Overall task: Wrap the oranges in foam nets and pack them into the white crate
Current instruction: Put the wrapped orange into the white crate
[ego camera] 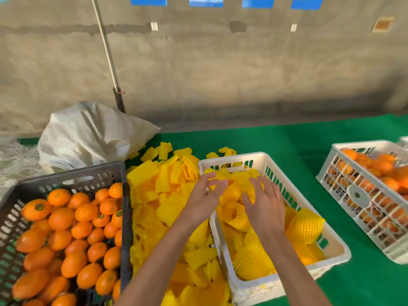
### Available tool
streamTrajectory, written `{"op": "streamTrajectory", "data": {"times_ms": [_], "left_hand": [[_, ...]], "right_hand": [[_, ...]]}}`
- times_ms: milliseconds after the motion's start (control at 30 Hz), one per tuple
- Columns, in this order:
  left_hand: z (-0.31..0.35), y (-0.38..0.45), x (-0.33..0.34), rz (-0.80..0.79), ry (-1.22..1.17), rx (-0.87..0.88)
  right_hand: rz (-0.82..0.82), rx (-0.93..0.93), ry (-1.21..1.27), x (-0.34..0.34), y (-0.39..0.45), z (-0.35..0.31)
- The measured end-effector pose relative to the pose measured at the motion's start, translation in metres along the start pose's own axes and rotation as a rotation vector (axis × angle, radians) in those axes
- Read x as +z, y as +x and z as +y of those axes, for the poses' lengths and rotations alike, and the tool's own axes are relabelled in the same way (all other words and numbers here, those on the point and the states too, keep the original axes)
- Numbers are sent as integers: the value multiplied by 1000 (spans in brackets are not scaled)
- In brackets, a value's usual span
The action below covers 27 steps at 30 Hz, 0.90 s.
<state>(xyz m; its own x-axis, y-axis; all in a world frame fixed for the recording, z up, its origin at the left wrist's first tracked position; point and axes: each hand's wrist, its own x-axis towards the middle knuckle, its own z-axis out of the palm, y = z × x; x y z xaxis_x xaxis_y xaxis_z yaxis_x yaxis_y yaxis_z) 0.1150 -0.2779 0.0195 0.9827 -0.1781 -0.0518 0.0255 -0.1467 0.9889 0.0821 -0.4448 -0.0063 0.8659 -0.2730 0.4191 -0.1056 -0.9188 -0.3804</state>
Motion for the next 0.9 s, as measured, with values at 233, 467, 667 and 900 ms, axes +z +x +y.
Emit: {"op": "streamTrajectory", "data": {"times_ms": [233,467,667,900], "left_hand": [[-28,-5,-46,-35,596,-74],[-74,-44,-49,-521,1023,-471],[-107,-69,-39,-611,1107,-544],[-108,-72,-58,-383,953,-433]], "right_hand": [[-116,-162,101,21,-17,-43],[-450,-275,217,52,-68,-84],[-575,-226,232,66,-105,-86],[-528,-174,276,71,-115,-72]]}}
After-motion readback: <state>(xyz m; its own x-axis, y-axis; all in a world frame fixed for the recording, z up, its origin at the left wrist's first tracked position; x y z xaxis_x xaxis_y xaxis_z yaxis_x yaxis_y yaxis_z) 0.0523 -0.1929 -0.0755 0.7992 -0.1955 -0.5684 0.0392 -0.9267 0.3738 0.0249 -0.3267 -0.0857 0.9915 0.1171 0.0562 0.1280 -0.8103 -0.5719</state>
